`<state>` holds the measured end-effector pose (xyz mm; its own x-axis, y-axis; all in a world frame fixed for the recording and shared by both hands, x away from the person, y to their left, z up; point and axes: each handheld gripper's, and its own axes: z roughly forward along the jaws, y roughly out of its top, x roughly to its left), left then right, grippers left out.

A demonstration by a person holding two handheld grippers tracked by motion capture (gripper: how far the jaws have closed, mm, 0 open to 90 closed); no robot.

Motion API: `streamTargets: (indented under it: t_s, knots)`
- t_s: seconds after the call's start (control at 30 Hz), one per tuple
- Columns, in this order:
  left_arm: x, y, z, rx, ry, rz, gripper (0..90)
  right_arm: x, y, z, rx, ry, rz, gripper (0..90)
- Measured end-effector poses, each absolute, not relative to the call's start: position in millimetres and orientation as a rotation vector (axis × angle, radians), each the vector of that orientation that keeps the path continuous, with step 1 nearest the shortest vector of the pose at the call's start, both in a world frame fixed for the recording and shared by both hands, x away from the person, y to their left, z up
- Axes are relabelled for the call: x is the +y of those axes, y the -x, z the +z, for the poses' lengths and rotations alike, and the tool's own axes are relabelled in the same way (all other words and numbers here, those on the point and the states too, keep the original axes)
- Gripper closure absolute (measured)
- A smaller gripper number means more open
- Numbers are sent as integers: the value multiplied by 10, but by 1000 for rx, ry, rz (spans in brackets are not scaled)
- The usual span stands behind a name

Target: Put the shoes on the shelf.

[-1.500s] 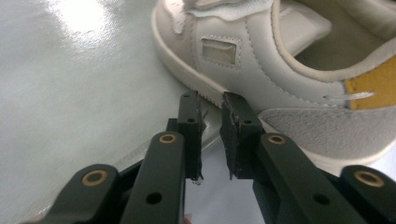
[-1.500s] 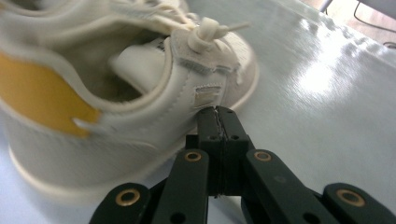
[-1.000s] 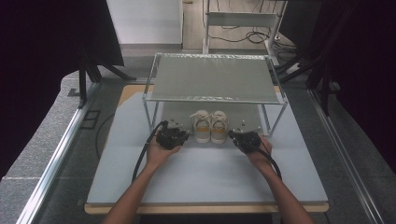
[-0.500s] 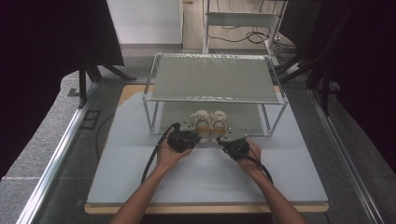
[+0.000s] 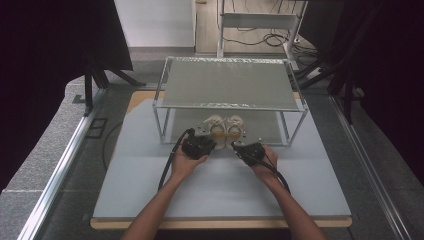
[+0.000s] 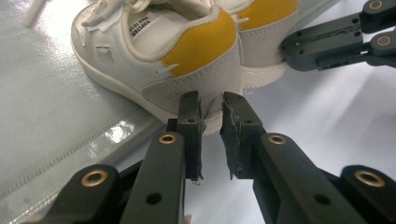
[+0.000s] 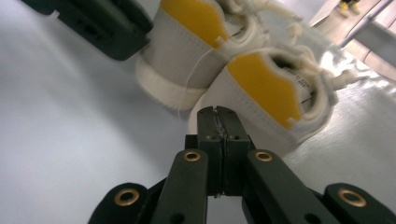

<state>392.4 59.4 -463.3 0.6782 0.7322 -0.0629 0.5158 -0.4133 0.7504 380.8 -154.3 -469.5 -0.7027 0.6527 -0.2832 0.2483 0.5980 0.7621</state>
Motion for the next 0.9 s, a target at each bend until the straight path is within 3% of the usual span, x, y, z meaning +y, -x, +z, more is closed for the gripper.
streamTargets:
  t_s: [0.9]
  knots:
    - [540, -4255, -4639, 978, -2146, 411, 778, -1521, -4121, -4736, 2233, -773, 976, 889]
